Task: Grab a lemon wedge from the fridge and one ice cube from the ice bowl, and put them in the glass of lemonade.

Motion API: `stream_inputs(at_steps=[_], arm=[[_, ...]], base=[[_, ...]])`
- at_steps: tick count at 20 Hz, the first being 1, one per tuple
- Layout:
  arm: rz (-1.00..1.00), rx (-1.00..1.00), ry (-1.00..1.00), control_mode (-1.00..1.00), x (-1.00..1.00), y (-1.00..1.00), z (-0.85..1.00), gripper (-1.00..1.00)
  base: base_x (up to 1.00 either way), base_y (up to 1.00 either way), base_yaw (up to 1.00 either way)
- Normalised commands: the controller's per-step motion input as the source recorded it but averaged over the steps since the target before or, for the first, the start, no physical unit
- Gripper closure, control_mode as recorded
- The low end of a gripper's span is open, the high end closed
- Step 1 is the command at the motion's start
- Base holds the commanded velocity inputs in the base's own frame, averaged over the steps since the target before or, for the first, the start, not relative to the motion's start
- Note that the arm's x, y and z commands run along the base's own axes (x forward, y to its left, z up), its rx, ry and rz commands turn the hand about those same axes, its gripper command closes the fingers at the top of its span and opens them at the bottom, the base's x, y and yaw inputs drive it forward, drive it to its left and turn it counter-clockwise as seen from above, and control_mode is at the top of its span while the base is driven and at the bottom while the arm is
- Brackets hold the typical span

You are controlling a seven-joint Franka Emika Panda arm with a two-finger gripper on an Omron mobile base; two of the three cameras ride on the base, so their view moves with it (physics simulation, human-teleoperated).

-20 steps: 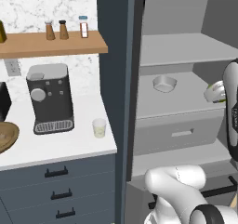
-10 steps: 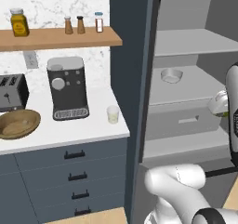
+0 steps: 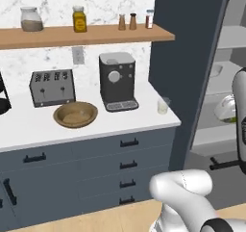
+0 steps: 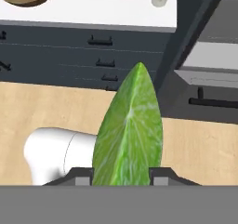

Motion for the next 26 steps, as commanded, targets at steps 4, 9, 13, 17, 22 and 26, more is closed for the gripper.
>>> stream_inputs(at_steps=[4, 9, 13, 17, 22, 26], arm=[[0.00, 0.00, 0.00, 1.00, 0.00, 0.00, 0.00, 1.00], [0.00, 0.00, 0.00, 1.00, 0.00, 0.00, 0.00, 1.00], [0.00, 0.00, 0.00, 1.00, 0.00, 0.00, 0.00, 1.00], [0.00, 0.00, 0.00, 1.00, 0.00, 0.00, 0.00, 1.00], [0.00, 0.00, 0.00, 1.00, 0.00, 0.00, 0.00, 1.00], [-0.07, -0.01, 0.12, -1.00, 0.28, 0.06, -0.13, 1.00]], base=[[0.46, 0.80, -0.12], [0.79, 0.04, -0.27], [0.48, 0.00, -0.44], [0.66, 0.14, -0.41], [0.72, 0.38, -0.23], [0.30, 0.12, -0.06]])
